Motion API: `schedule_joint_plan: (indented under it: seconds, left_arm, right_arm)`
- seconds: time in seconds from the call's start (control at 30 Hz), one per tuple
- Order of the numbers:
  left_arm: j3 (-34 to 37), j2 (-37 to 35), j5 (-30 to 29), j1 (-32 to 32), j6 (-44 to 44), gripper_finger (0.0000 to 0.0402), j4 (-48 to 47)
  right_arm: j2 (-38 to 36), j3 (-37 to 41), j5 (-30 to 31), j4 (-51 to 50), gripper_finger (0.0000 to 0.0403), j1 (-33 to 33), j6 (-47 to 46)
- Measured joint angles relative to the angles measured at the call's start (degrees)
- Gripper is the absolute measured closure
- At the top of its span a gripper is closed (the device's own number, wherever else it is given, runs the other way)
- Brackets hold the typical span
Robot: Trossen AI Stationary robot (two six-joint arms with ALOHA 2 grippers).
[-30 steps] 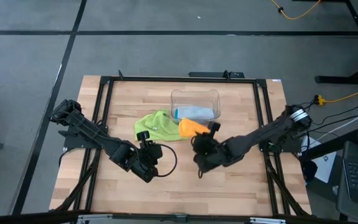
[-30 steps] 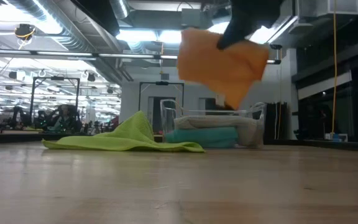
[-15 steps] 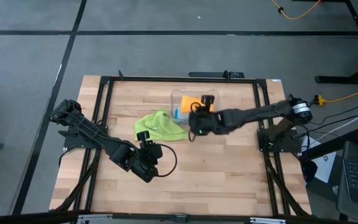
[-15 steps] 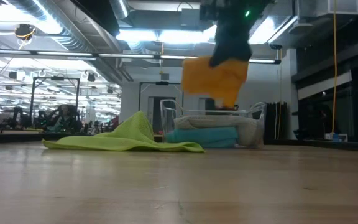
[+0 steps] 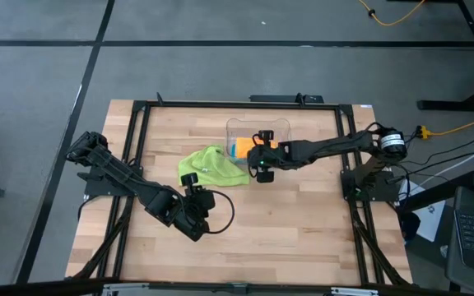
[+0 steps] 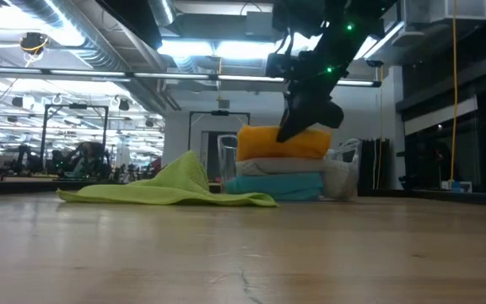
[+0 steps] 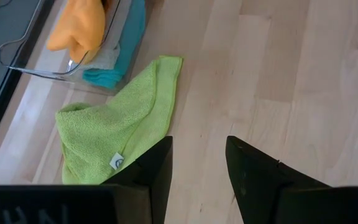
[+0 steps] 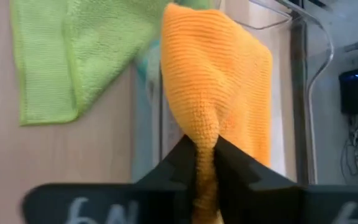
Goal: Fold microfiber towels
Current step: Put the yellow towel into the transparent bin
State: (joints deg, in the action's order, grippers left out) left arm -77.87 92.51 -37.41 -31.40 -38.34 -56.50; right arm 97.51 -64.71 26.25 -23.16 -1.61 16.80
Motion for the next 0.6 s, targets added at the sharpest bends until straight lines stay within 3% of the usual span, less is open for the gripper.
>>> schedule_joint_plan:
  seconds: [0.33,0.6]
  left_arm:
    - [0.00,0.00,0.00,0.00,0.00,0.0260,0.01]
    - [0.00,0.00,0.00,0.00,-0.01,0.0260,0.01]
  right_arm:
    - [0.00,-0.58,-0.47,-1.54,0.0210,-0.26,-2.48]
    - [-0.28,-12.57,-0.45,-14.28,0.0184,-0.11,-4.61]
